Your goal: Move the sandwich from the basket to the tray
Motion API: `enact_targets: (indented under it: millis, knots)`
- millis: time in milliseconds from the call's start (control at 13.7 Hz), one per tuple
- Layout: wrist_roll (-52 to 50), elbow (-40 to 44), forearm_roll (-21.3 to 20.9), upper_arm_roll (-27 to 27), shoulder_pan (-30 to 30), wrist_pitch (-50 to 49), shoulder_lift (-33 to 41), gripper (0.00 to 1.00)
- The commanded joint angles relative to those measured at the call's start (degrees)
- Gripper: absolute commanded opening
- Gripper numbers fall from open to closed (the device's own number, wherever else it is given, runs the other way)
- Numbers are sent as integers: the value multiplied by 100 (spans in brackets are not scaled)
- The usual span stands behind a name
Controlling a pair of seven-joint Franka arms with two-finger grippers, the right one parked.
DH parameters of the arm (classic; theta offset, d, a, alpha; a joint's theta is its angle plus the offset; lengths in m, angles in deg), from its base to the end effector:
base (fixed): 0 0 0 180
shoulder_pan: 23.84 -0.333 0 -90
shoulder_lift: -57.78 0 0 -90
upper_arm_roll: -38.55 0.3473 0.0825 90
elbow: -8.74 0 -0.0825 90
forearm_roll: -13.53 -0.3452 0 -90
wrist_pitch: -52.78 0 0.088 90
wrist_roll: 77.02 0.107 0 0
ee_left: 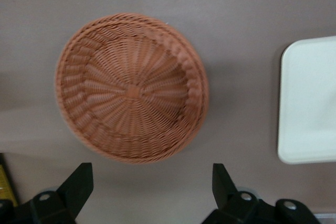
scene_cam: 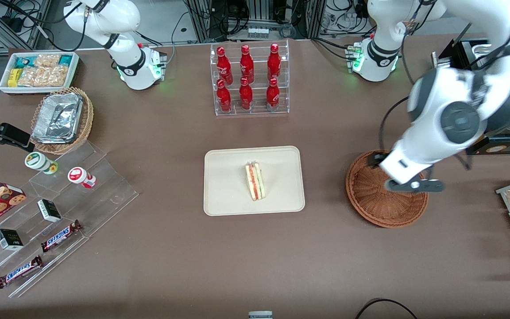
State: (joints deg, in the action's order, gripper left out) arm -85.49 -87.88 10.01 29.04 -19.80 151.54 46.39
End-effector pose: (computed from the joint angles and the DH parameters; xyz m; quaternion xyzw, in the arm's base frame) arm 0.5596 -0.1212 0.5106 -0.9955 0.0509 0.0751 0.0284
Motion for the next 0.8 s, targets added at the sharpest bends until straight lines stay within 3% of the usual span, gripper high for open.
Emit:
enact_targets:
  millis: [0,293,732]
  knots:
    - [748,-209,132,-112,-473,-417,592,100]
    - [1269,62,132,-270,-966,-1217,1050,100]
    - [1348,450,132,-235,-1002,-1825,1367,100]
